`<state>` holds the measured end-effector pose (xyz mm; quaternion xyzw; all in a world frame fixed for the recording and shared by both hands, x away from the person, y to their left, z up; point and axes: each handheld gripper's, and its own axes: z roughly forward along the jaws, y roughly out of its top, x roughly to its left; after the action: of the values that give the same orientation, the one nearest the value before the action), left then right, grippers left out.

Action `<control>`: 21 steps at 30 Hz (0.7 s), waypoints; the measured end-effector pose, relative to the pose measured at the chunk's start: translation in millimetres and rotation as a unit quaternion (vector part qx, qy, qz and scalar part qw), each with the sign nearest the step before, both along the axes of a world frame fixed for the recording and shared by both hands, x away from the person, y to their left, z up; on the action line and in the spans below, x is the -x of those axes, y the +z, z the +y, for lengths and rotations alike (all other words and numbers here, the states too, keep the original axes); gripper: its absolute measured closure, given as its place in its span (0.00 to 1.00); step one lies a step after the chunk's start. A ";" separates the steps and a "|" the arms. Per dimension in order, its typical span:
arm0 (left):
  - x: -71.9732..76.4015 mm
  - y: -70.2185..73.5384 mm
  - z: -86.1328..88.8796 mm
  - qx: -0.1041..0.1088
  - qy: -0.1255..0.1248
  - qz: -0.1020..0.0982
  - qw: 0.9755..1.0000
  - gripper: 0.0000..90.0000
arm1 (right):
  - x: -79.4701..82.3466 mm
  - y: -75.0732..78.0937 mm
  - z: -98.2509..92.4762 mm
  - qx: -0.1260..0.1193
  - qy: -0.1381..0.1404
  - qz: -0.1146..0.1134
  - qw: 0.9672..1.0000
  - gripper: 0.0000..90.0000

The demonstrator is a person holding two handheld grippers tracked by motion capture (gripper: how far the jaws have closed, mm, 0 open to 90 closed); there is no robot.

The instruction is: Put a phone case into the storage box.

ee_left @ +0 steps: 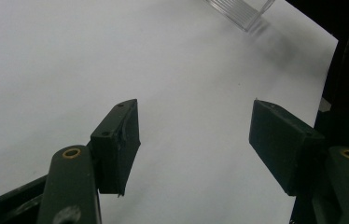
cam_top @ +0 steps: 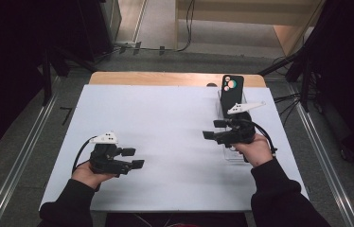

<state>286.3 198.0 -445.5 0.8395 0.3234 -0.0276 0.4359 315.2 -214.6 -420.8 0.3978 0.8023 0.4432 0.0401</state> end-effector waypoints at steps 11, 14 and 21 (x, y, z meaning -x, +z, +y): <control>4.7 -0.7 -1.7 0.004 -0.006 0.000 1.000 0.38 | 26.3 -17.6 0.4 0.016 0.037 0.021 0.999 0.25; 6.1 -0.9 -1.6 0.001 -0.009 -0.001 1.000 0.38 | 32.9 -22.9 0.5 0.027 0.049 0.035 0.998 0.21; 8.1 -1.9 0.3 0.003 -0.008 0.000 1.000 0.36 | 46.1 -30.7 -1.1 0.034 0.070 0.044 0.996 0.20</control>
<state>278.2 198.3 -447.4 0.8405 0.3166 -0.0317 0.4385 269.2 -215.7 -451.5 0.3580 0.8438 0.3995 -0.0134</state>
